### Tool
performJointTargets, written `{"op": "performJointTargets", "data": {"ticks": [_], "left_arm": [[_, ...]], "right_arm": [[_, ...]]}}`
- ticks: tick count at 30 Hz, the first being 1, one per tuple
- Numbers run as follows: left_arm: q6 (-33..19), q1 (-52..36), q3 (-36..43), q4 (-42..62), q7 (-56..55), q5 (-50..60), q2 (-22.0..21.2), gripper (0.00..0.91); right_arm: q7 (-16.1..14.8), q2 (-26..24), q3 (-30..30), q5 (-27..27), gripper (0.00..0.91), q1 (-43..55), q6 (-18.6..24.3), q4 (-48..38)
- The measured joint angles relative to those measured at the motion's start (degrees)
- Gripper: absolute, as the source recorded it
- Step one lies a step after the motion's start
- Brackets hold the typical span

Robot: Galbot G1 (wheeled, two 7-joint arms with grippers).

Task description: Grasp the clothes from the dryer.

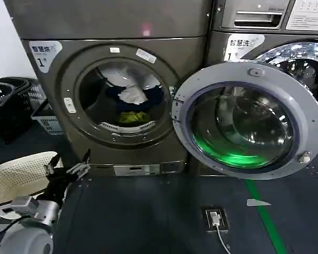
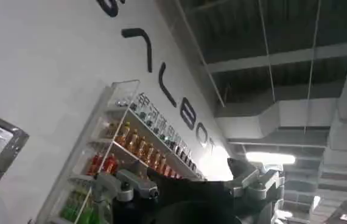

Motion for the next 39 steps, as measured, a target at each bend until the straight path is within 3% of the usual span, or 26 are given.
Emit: {"op": "performJointTargets", "data": {"ticks": [16, 39], "left_arm": [[0.0, -0.37, 0.75, 0.06, 0.08, 0.09, 0.13, 0.907], [-0.1, -0.04, 0.71, -0.26, 0.12, 0.18, 0.04, 0.907]], "right_arm": [[-0.89, 0.52, -0.02, 0.23, 0.907, -0.44, 3.37, -0.15], [-1.42, 0.79, -0.1, 0.53, 0.907, -0.43, 4.06, 0.13]]}}
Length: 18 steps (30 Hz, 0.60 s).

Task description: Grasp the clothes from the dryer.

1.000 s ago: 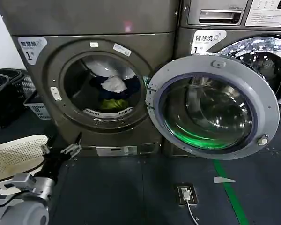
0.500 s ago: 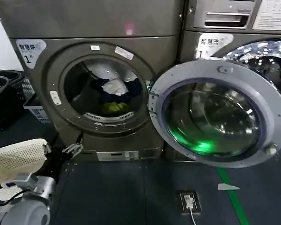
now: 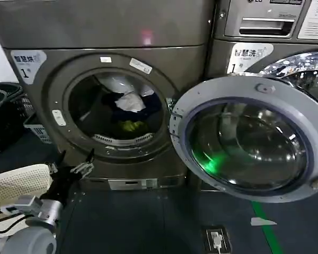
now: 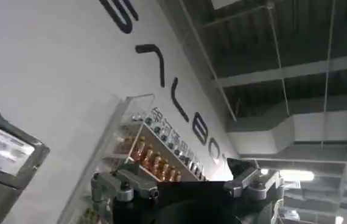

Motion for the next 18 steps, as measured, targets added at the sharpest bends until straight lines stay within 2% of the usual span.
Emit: {"op": "performJointTargets", "data": {"ticks": [18], "left_arm": [[-1.34, -4.19, 3.94, 3.93, 0.04, 0.32, 1.79, 0.907]], "right_arm": [[3.0, 0.4, 2.01, 1.71, 0.907, -1.99, -0.19, 1.96]]}}
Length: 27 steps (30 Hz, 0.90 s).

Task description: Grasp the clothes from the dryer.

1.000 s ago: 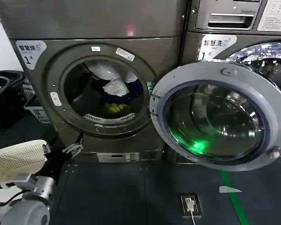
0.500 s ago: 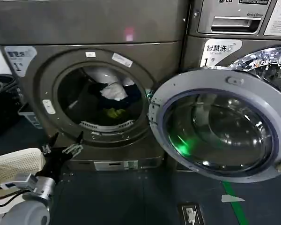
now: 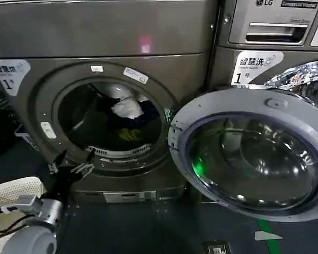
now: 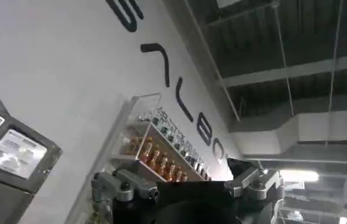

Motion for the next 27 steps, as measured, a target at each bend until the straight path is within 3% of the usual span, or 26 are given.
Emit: {"op": "performJointTargets", "data": {"ticks": [8, 27], "left_arm": [[-1.24, -10.52, 4.43, 9.74, -0.6, 1.22, 1.06, 0.907], [-5.43, -39.72, 14.61, 43.08, -0.61, 3.23, -0.84, 0.907]], "right_arm": [[0.69, 1.18, 0.89, 1.07, 0.907, -0.96, 0.03, 1.62], [0.29, 0.23, 2.1, 3.15, 0.907, -1.38, 0.19, 2.98]]}}
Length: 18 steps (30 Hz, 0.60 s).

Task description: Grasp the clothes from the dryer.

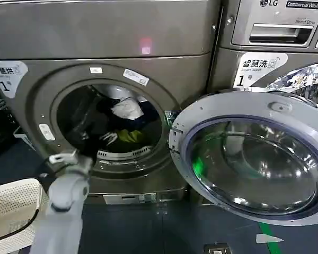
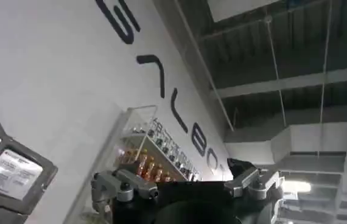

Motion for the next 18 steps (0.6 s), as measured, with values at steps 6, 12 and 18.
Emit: {"op": "performJointTargets", "data": {"ticks": [6, 12, 18], "left_arm": [[-2.61, -7.78, 0.83, 10.9, 0.52, 1.09, -1.65, 0.907], [-5.48, -15.21, 1.83, 22.71, 1.81, 3.14, -2.38, 0.907], [-7.13, -22.69, 3.46, 35.55, 5.32, 6.06, -3.2, 0.907]], "right_arm": [[-0.41, -0.5, -0.14, 0.14, 0.907, 0.15, 0.18, -0.27], [-0.71, -0.8, -0.66, 0.13, 0.907, 0.73, 0.46, -0.5], [-1.06, -0.91, -0.77, 0.11, 0.907, 0.82, 0.95, -0.98]]}}
